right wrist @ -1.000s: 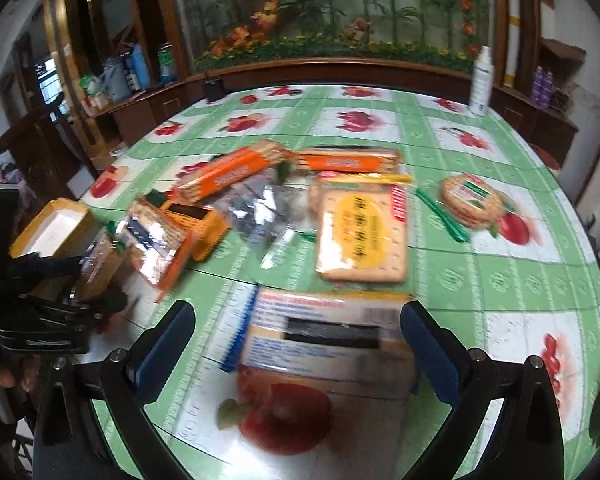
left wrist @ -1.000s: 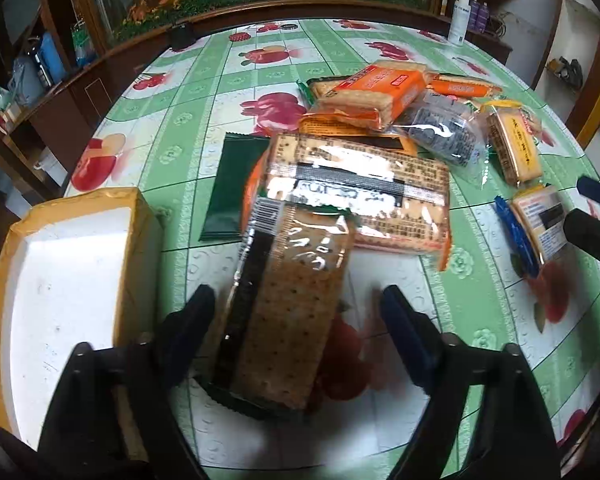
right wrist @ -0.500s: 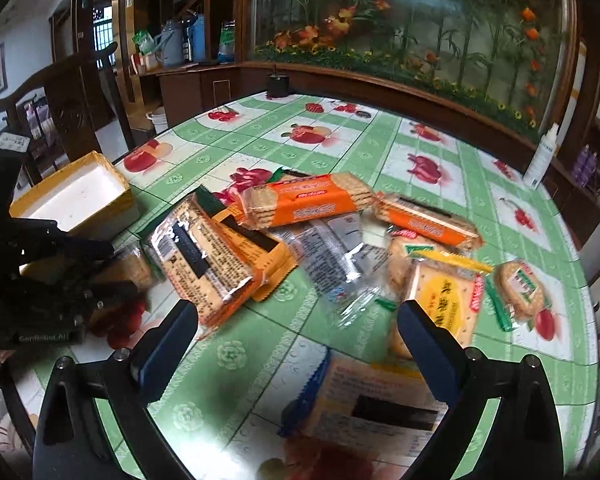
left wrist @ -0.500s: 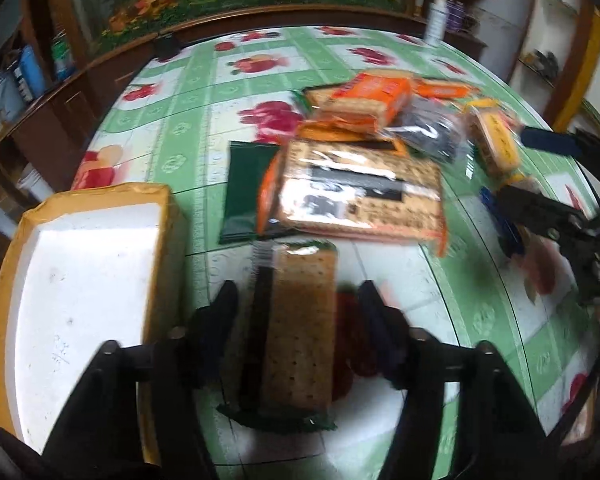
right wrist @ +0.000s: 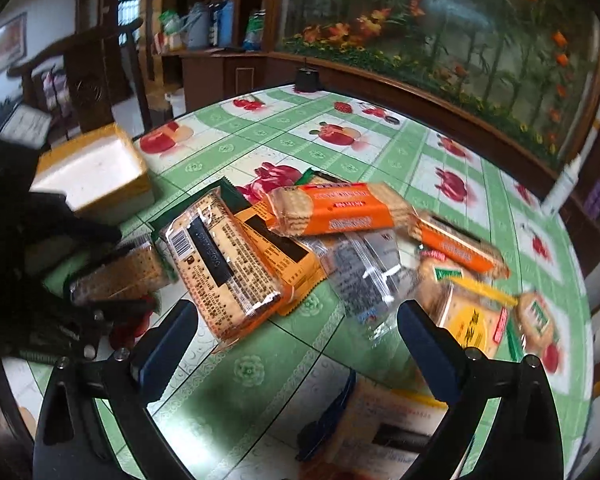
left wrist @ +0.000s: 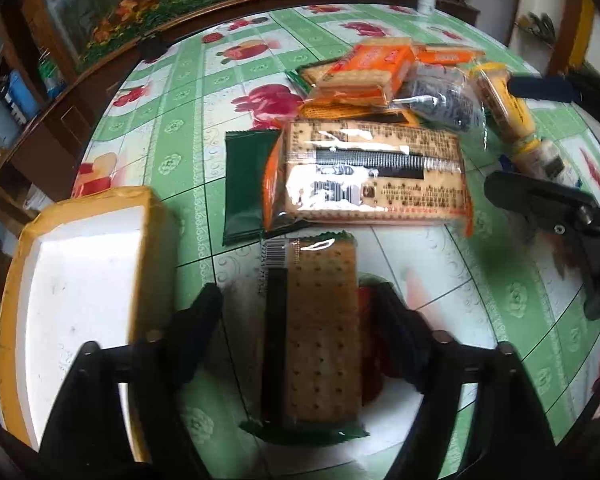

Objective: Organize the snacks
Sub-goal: 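Grasp the brown barcode biscuit pack with the right tool while the left tool holds the saltine pack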

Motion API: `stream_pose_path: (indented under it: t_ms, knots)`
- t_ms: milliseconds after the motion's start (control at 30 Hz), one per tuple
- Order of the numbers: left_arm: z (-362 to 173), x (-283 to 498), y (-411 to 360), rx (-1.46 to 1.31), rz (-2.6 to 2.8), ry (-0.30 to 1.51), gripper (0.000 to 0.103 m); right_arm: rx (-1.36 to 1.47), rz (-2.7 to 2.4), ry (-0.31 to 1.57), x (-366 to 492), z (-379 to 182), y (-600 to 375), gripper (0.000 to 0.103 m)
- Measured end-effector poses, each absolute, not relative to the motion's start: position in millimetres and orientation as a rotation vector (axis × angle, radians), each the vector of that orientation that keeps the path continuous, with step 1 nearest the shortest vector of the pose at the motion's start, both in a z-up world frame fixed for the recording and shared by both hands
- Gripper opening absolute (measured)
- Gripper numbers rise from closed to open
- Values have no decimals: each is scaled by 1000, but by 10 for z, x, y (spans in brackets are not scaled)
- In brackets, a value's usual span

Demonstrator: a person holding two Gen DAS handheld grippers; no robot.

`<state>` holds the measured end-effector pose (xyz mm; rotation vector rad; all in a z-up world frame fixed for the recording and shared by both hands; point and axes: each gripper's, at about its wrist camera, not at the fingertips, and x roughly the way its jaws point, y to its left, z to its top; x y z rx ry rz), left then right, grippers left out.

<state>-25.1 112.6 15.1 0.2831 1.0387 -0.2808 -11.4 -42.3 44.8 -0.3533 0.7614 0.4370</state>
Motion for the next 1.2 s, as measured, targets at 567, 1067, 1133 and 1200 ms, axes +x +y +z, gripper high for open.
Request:
stream_pose_path:
  t_ms: [567, 1067, 1133, 1200]
  knots:
    - [339, -431, 1310, 225, -460, 1031, 67, -365, 440, 756, -150, 463, -427, 100]
    - [177, -355, 1218, 286, -397, 1103, 75, -418, 481, 761, -125, 416, -281, 100]
    - [146, -345, 1173, 309, -370, 1100, 75, -439, 490, 767, -74, 401, -232, 100]
    - [155, -312, 1176, 305, -354, 1096, 67, -449, 512, 780, -24, 378, -187, 100]
